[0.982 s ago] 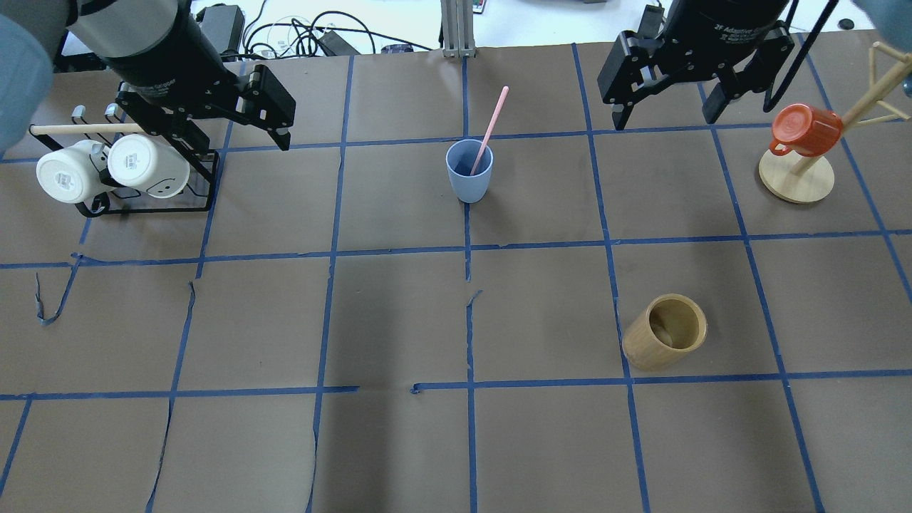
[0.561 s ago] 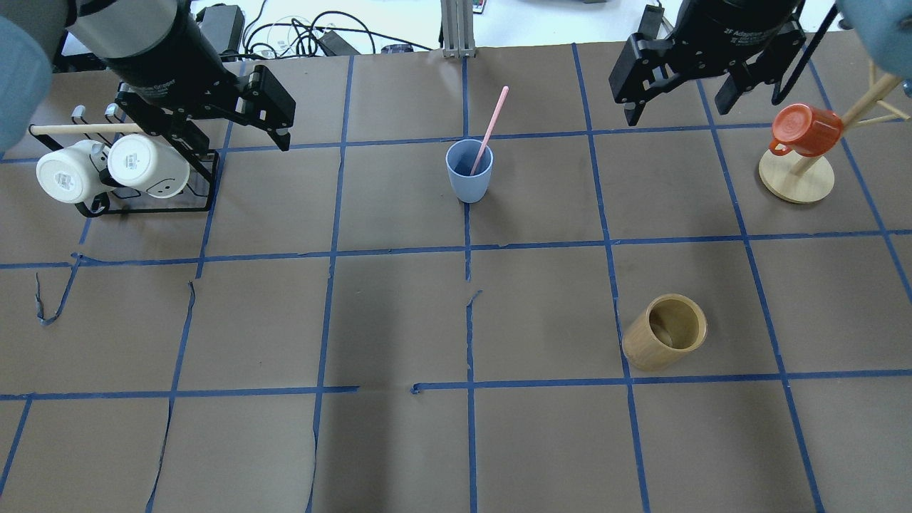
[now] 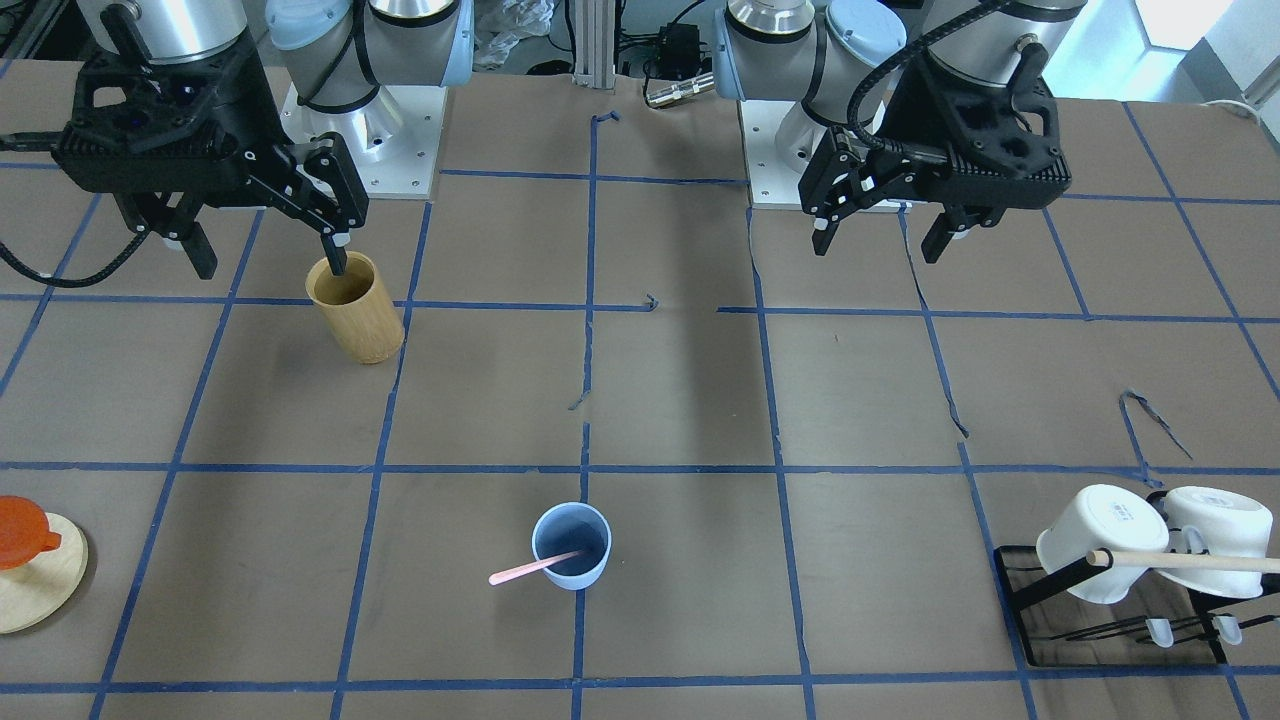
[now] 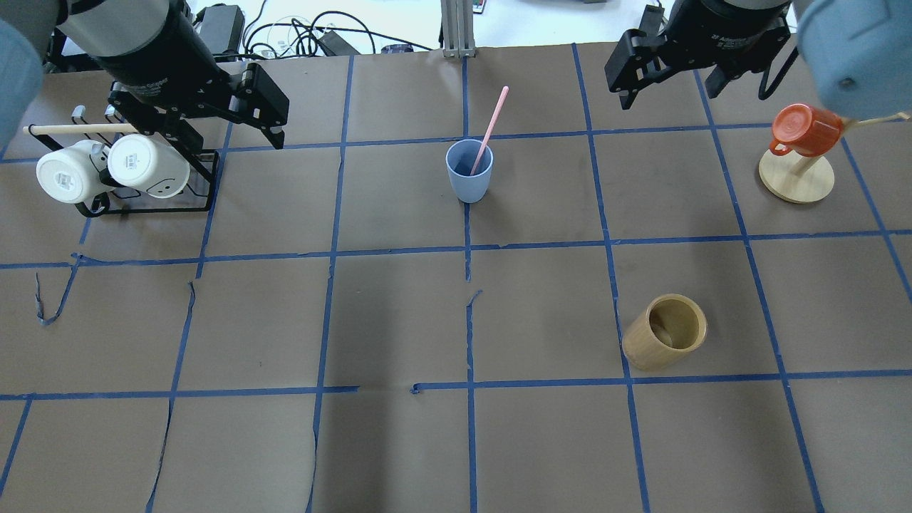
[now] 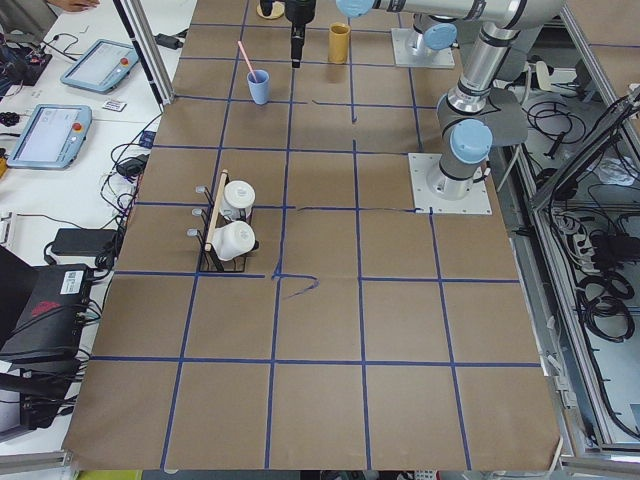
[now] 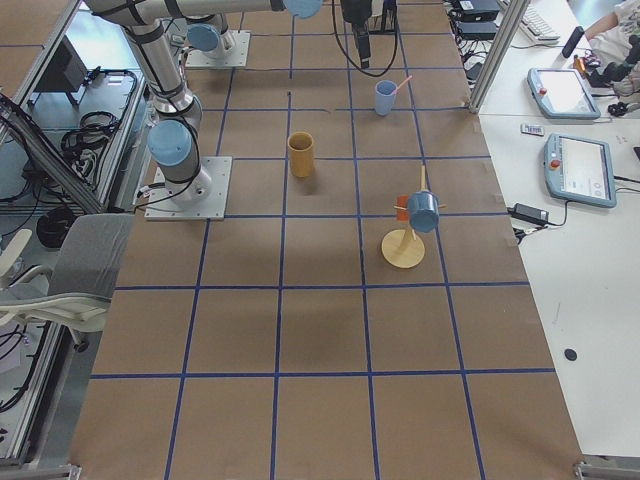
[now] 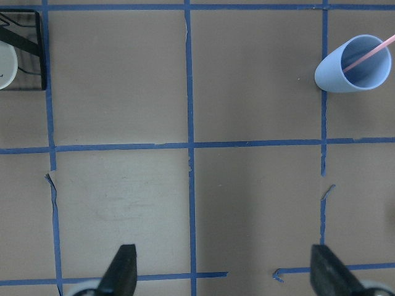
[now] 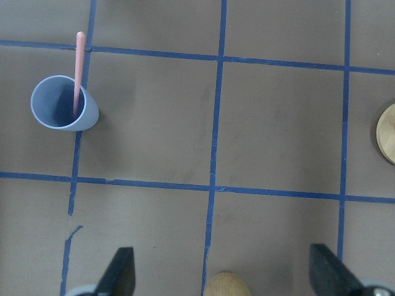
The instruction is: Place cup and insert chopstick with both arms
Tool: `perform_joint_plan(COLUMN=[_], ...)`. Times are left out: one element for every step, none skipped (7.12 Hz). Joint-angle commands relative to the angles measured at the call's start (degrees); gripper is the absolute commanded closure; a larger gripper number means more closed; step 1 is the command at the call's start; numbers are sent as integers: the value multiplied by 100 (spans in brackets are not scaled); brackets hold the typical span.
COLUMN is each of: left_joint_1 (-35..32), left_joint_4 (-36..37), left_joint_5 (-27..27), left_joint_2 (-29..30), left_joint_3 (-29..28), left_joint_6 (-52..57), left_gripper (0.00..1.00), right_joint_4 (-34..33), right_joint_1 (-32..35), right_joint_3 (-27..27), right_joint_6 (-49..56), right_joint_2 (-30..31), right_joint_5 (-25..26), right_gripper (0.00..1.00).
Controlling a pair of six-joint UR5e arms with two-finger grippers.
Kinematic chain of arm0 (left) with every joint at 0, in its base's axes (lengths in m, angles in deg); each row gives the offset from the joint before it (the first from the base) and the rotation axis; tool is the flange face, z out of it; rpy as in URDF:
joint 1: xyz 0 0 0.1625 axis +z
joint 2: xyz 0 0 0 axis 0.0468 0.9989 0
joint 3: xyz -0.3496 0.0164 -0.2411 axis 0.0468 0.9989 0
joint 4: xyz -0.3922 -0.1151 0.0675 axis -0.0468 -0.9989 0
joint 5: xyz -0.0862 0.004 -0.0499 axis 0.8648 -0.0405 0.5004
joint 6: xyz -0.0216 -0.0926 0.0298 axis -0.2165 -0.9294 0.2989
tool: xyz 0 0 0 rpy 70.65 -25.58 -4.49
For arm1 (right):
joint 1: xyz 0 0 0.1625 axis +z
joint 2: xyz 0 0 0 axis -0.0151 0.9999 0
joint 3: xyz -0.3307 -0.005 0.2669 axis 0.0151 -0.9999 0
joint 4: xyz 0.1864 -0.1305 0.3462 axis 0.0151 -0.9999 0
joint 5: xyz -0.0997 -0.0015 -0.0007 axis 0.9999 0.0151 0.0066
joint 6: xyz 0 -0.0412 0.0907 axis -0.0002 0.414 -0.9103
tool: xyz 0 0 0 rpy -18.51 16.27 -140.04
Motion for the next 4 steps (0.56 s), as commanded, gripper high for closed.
perform_joint_plan(left_joint_1=[15,15,15,15], left_joint_4=[-11,6,24,-2], left_joint_5=[-5,4,4,4], left_joint_2=[-4,-4,-4,-4], left_joint_3=[2,2,2,2], left_joint_6=[0,0,0,0], left_gripper=[0,0,0,0], right_joint_4=[22,75,84,241], right_joint_1=[0,0,0,0], right_joint_3=[29,56,56,30], right_joint_6=[4,4,12,12], right_joint_2=[63,107,116,116], right_joint_5=[69,78,61,43], right_gripper=[0,0,0,0])
